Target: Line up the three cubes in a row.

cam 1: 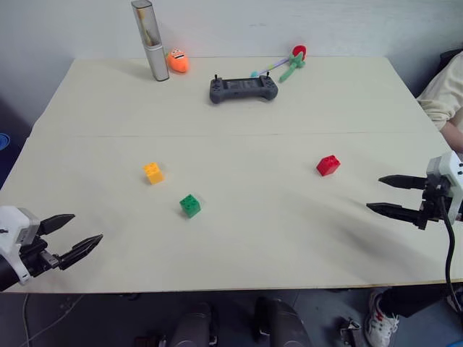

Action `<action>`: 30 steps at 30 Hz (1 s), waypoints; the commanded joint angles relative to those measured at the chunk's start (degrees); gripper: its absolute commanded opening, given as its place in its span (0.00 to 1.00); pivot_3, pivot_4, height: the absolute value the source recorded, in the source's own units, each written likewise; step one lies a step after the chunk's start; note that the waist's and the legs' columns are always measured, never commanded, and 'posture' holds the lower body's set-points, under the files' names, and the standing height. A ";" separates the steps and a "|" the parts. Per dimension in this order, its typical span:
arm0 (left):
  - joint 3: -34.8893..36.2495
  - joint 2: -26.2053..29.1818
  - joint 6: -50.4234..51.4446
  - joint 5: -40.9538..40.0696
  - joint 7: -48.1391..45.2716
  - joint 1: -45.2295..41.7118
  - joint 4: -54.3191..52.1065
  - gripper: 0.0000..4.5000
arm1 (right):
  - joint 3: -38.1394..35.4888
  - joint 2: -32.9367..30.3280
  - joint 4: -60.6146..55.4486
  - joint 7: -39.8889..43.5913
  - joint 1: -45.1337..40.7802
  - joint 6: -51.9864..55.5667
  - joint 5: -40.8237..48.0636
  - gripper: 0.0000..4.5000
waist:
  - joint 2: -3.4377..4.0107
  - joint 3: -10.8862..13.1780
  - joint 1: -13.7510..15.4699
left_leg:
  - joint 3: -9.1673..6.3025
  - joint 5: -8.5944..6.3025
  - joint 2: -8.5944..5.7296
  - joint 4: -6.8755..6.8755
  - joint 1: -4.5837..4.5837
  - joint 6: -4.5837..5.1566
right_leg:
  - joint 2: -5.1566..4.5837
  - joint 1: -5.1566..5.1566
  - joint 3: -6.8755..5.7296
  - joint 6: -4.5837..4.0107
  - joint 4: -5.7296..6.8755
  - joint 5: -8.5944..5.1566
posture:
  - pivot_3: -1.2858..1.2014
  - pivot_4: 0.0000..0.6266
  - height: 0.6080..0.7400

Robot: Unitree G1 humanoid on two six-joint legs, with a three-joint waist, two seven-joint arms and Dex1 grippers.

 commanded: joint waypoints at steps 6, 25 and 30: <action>-0.14 0.71 -0.06 0.73 1.03 -0.55 -2.03 1.00 | -2.13 0.61 -3.55 -1.49 1.20 0.75 0.93 1.00 | 0.00 0.00 0.06 | 0.00 0.00 0.00 0.00 0.00 -0.01 | 0.00 0.00 0.01 0.00 0.01 0.00 | 0.52 0.24 1.00; -7.33 3.29 5.38 -3.35 -0.44 -8.21 -5.75 1.00 | 0.19 6.60 -11.92 -14.06 0.73 4.25 -0.42 1.00 | -0.01 0.00 0.03 | 0.01 0.06 -0.01 0.05 0.02 -0.03 | 0.01 0.00 0.03 0.00 0.18 0.00 | 0.52 0.24 1.00; -14.53 5.43 9.00 -7.66 -2.24 -17.07 -9.00 1.00 | 4.85 10.64 -10.88 -19.80 -5.33 6.99 -3.21 1.00 | -0.01 -0.01 0.01 | 0.00 0.09 -0.02 0.09 0.00 -0.05 | 0.02 -0.01 0.02 0.00 0.30 0.00 | 0.52 0.24 1.00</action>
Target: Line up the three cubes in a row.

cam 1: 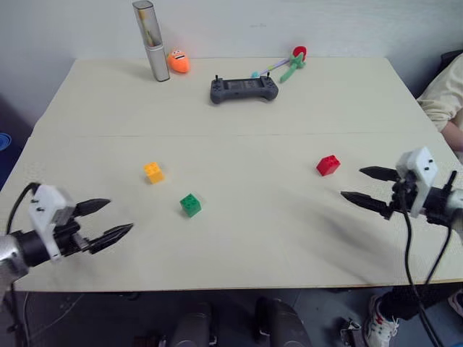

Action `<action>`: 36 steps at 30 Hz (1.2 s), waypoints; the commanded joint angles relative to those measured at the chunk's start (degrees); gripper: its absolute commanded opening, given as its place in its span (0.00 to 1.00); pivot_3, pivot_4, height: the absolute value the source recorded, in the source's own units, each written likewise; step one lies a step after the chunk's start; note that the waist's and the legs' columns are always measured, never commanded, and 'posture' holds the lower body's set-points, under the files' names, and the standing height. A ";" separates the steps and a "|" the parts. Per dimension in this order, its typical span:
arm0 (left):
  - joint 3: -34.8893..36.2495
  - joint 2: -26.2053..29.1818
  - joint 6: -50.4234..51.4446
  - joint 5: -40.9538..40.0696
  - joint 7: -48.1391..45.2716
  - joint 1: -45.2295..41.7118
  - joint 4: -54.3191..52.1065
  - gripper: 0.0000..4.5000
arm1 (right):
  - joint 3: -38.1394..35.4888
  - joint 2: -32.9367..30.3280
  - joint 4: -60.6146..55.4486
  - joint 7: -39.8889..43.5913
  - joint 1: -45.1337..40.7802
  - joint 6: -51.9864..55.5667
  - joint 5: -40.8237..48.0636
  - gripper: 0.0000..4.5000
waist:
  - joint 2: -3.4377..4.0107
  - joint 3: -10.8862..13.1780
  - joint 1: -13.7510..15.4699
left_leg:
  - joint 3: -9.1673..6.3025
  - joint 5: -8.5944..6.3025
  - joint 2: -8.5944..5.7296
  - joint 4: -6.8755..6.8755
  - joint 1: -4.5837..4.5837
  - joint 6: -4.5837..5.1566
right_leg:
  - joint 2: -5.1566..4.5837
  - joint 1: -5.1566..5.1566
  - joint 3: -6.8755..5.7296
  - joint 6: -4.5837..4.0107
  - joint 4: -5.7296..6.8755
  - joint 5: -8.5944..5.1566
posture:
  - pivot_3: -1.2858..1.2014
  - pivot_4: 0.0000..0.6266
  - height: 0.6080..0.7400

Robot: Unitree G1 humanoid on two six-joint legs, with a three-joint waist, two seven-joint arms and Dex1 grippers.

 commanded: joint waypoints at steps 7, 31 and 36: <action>-13.94 1.57 6.54 -8.06 -2.72 -20.11 -3.07 1.00 | 4.40 6.86 11.36 -10.88 -14.78 1.75 -5.91 1.00 | 0.00 0.00 -0.07 | 0.05 0.36 -0.07 0.04 -0.04 0.28 | 0.11 -0.01 0.00 0.01 0.23 0.01 | 0.52 0.24 1.00; -22.64 0.62 4.75 -5.49 -6.16 -30.98 -0.14 1.00 | 6.54 13.57 20.06 -3.30 -19.04 -2.25 -6.07 0.34 | -0.01 -0.01 -0.05 | 0.01 0.52 -0.08 0.09 -0.09 0.30 | 0.25 0.02 -0.02 0.04 0.25 0.01 | 0.52 0.24 1.00; -25.24 2.34 2.03 -2.92 -10.50 -29.02 -0.45 1.00 | 10.33 7.69 -0.09 15.37 -9.68 -1.80 0.63 0.34 | 0.00 0.00 0.06 | -0.04 0.51 -0.08 0.06 -0.11 0.30 | 0.26 0.02 -0.04 0.04 0.21 0.01 | 0.52 0.24 1.00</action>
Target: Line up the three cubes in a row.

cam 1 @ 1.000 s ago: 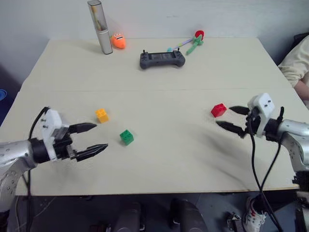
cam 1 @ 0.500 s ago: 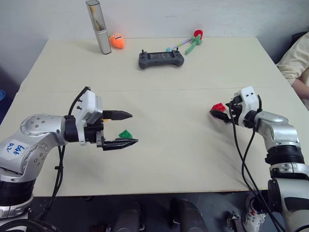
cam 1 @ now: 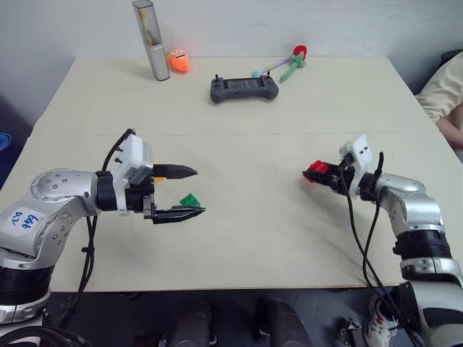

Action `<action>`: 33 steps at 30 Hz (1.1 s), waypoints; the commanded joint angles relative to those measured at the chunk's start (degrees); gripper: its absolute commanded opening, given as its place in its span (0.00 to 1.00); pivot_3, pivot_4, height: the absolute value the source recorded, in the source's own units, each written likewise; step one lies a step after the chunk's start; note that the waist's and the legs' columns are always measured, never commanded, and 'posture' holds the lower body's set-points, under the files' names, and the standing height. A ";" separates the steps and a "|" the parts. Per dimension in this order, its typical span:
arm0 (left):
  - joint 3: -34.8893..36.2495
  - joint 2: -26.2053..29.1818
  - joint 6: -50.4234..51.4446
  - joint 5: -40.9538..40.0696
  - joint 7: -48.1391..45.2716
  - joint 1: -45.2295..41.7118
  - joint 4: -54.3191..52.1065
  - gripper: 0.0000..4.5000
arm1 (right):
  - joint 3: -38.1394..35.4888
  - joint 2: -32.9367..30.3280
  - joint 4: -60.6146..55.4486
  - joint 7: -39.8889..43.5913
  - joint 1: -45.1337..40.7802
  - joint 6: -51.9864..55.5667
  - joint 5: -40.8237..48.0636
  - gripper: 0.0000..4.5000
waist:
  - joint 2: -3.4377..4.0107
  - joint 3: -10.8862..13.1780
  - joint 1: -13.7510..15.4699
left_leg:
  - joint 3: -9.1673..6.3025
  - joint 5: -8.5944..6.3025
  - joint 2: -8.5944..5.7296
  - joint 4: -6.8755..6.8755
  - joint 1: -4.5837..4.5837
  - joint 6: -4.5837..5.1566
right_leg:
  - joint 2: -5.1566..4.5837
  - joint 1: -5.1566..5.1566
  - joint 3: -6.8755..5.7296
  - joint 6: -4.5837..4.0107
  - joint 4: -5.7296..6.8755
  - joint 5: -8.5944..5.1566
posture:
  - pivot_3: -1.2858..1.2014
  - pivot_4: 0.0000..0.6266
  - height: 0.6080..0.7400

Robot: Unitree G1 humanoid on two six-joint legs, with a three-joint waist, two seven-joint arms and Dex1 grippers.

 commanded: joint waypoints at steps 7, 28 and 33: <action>-5.01 2.62 -9.11 6.60 -7.80 4.38 -1.20 1.00 | 8.52 -6.59 -25.47 12.68 11.23 -7.74 -0.50 0.34 | -0.05 -0.02 -0.06 | 0.04 -0.03 0.01 0.02 0.10 -0.05 | -0.03 0.04 0.02 0.01 0.06 0.00 | 0.52 0.24 1.00; -3.59 2.24 -9.53 7.22 -8.01 5.23 1.10 1.00 | 14.18 -2.66 -19.19 9.84 10.26 -15.01 -7.21 0.85 | -0.06 -0.02 0.00 | -0.04 -0.02 0.00 0.19 0.05 -0.02 | -0.07 0.06 -0.04 0.00 0.11 0.00 | 0.52 0.24 1.00; 11.44 1.41 -5.59 5.03 -0.89 19.82 -2.19 1.00 | 8.91 -5.66 -23.83 10.99 8.43 -8.97 -0.61 1.00 | -0.06 -0.01 -0.46 | -0.05 -0.02 0.06 0.07 0.07 -0.02 | -0.07 0.03 -0.02 -0.02 0.09 -0.01 | 0.52 0.24 1.00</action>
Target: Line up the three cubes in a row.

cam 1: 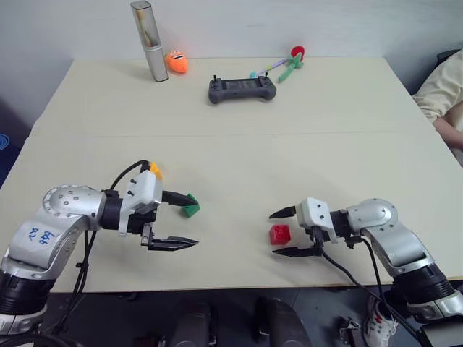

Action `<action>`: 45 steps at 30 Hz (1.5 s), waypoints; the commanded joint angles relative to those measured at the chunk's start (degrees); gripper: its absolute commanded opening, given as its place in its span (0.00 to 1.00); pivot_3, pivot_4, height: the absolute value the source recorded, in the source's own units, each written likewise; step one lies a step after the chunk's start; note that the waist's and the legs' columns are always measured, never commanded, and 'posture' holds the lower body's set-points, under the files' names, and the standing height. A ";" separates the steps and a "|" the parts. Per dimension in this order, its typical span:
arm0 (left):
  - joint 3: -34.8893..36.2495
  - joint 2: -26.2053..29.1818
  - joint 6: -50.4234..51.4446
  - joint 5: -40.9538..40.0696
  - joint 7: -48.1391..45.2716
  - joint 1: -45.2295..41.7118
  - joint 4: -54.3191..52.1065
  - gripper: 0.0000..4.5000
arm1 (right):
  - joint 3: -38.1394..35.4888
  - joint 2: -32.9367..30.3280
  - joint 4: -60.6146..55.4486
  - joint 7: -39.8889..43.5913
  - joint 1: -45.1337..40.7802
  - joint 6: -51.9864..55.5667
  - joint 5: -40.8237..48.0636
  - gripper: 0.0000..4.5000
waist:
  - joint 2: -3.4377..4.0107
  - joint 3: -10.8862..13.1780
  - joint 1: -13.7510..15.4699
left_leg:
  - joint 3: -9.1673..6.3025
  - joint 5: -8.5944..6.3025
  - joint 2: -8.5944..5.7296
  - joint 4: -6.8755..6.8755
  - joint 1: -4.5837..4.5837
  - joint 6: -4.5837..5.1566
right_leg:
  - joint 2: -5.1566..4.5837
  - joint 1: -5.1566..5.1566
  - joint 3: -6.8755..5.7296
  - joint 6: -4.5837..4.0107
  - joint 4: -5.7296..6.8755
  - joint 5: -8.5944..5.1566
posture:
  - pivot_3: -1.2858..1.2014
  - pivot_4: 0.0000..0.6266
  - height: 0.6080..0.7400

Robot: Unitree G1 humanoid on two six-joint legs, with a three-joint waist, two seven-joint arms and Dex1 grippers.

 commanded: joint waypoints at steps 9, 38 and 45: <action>26.04 -9.00 4.20 0.70 16.93 27.75 -9.18 1.00 | -12.83 -7.69 -9.49 1.82 -1.87 11.58 13.69 1.00 | -0.08 -0.02 1.16 | -0.16 -0.17 0.01 0.06 0.03 0.02 | -0.14 0.12 -0.05 -0.02 -0.23 -0.01 | 0.52 0.24 1.00; -10.82 -17.29 0.52 14.93 24.07 -9.04 11.68 0.73 | -16.79 -12.34 -20.82 -1.94 3.10 17.22 19.53 1.00 | -0.13 -0.03 1.93 | -0.12 -0.21 0.00 0.51 -0.09 0.09 | -0.09 0.12 -0.07 0.02 0.00 0.03 | 0.52 0.24 1.00; -12.19 -15.32 -1.42 15.82 18.90 -10.08 13.18 0.33 | -16.59 -12.36 -20.36 -2.58 3.47 15.84 18.32 1.00 | -0.12 -0.03 1.87 | -0.11 -0.22 0.00 0.51 -0.09 0.08 | -0.08 0.11 -0.08 0.02 0.07 0.03 | 0.52 0.24 1.00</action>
